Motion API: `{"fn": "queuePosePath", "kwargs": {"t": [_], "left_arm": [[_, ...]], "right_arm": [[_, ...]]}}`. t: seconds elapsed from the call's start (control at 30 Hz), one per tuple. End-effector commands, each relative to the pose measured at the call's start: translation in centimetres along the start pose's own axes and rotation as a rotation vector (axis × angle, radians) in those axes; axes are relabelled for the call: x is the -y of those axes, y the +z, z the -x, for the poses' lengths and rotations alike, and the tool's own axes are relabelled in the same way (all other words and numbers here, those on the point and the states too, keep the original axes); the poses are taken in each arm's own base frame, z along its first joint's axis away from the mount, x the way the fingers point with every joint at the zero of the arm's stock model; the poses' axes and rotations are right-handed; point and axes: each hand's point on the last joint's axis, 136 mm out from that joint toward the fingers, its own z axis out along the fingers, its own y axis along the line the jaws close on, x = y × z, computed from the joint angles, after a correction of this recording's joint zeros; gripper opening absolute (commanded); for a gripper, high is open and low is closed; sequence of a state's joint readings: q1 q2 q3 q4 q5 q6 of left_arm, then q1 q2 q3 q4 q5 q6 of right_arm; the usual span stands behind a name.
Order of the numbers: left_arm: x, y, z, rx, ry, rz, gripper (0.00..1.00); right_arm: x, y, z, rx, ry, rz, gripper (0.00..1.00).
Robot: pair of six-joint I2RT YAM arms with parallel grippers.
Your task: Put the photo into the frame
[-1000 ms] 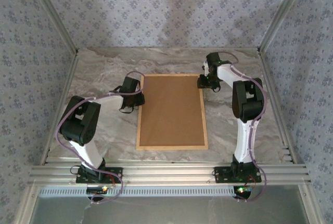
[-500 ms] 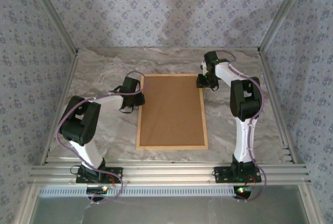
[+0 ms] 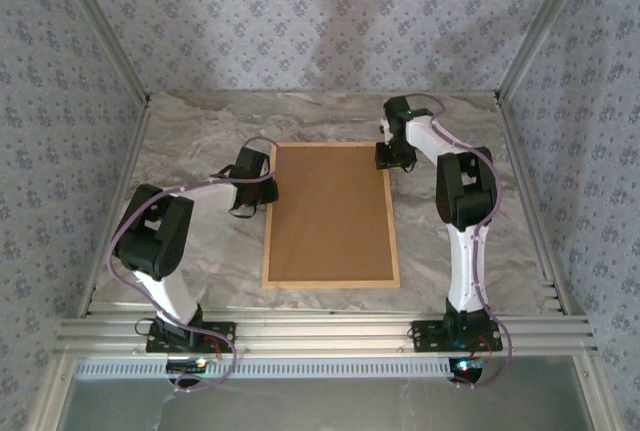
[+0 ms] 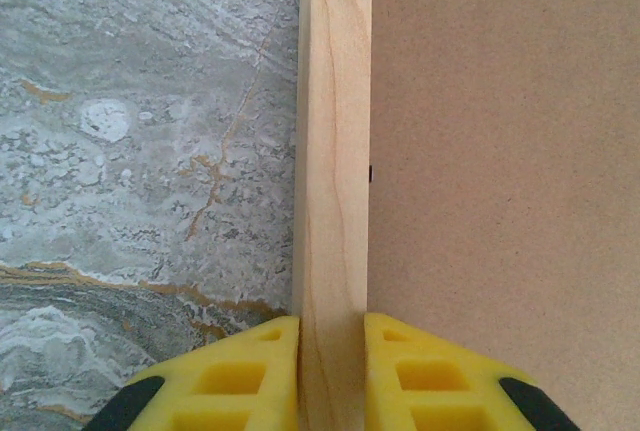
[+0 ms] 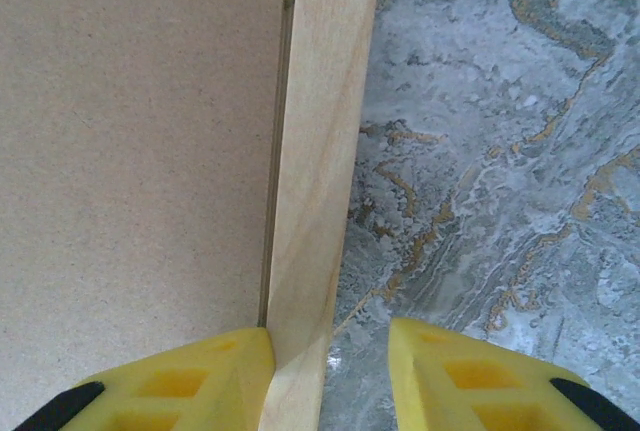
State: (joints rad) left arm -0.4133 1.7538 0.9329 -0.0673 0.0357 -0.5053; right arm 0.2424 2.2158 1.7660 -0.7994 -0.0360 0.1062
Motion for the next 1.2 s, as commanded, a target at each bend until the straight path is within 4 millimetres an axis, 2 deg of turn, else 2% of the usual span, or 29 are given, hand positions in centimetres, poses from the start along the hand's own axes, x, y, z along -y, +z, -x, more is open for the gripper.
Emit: {"fn": "queuePosePath", "kwargs": {"t": [0.0,0.43,1.17], "left_arm": [[-0.6,0.0,-2.9,-0.112,0.027,0.021,0.20],[-0.7,-0.6,-2.6,-0.105,0.042,0.031,0.20],[-0.7,-0.4,-2.5,-0.112,0.056,0.039,0.20]], "right_arm": [[-0.3,3.4,-3.1,-0.139,-0.037,-0.041,0.39],[-0.4,3.8,-3.0,-0.173,-0.099,-0.111,0.44],[-2.0,4.1,-2.7,-0.227,-0.203,-0.107,0.52]]}}
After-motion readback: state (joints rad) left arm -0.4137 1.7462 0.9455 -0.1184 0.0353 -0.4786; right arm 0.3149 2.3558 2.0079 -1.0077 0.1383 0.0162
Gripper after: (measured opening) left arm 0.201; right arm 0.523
